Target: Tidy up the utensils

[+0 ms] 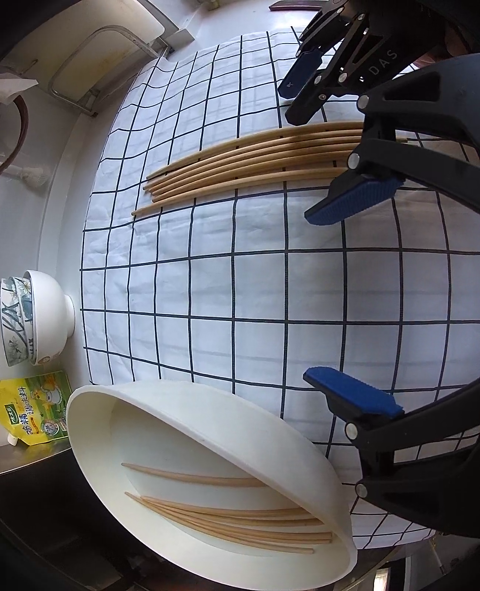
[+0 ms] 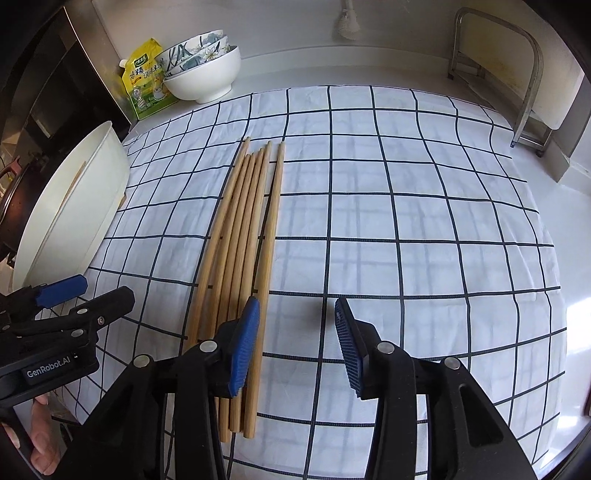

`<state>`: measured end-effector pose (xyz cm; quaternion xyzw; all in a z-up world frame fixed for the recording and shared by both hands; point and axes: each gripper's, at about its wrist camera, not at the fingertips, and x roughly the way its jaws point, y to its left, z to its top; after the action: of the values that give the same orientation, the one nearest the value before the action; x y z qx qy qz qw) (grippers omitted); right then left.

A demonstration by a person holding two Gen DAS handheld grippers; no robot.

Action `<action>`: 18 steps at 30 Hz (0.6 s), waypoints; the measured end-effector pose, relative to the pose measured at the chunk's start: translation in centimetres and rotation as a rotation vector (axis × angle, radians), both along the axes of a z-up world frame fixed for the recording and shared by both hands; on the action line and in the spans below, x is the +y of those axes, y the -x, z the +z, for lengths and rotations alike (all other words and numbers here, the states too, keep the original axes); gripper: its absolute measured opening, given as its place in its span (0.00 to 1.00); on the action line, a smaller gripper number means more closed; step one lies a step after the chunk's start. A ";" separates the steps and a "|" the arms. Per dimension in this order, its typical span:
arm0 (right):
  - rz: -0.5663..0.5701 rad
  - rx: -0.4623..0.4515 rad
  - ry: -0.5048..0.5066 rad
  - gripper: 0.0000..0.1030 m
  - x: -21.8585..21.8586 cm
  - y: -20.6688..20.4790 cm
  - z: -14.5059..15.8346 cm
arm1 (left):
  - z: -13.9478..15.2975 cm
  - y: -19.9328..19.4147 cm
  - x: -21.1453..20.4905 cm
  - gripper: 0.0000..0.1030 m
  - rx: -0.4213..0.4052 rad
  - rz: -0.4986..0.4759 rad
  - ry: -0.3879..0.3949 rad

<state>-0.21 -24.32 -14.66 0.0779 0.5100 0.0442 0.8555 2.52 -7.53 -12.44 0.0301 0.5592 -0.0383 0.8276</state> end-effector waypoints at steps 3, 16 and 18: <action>0.005 0.000 0.019 0.40 0.2 -0.2 -0.2 | 0.0 0.0 0.0 0.76 0.001 0.001 0.000; 0.038 -0.020 0.078 0.39 1.2 -0.7 -0.4 | -0.2 -0.4 -0.9 0.76 0.002 0.012 0.002; 0.042 -0.024 0.083 0.39 1.2 -0.7 -0.4 | -0.2 -0.6 -1.1 0.76 0.002 0.011 0.002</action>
<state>0.51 -23.12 -15.08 0.0310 0.5029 0.0420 0.8628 3.09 -8.59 -12.69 0.0261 0.5601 -0.0342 0.8273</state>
